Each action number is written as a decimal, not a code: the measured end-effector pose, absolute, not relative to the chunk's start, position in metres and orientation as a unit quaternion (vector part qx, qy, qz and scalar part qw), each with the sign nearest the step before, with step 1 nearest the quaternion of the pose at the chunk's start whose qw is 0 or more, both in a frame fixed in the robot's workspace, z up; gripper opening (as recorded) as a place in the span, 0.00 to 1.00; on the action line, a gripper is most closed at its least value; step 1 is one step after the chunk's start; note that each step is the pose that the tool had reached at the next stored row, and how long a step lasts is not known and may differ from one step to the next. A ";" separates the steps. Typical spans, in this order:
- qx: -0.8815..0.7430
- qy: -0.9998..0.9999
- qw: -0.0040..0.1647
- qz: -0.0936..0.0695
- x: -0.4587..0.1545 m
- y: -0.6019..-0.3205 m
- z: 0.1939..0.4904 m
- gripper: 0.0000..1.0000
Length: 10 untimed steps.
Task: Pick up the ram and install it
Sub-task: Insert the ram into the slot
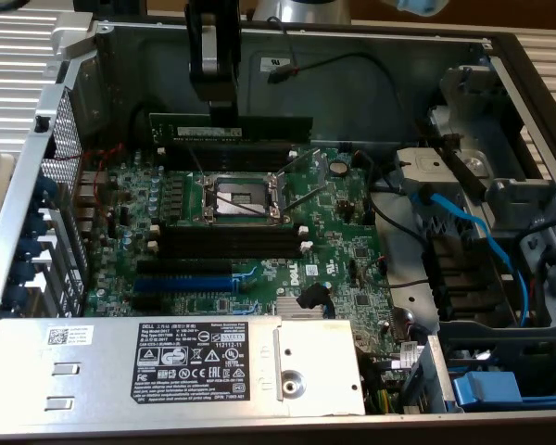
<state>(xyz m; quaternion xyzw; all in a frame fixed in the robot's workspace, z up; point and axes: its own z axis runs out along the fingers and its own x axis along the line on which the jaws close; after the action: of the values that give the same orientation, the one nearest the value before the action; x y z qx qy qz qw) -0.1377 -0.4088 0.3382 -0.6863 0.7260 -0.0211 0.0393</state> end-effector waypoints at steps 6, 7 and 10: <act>-0.686 0.726 0.040 -0.020 -0.138 -0.411 0.327 0.12; -0.686 0.726 0.040 -0.020 -0.138 -0.411 0.325 0.12; -0.686 0.726 0.041 -0.019 -0.138 -0.416 0.321 0.12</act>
<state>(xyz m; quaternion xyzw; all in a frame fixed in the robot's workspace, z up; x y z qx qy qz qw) -0.1377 -0.4163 0.3209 -0.6861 0.7261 -0.0194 0.0409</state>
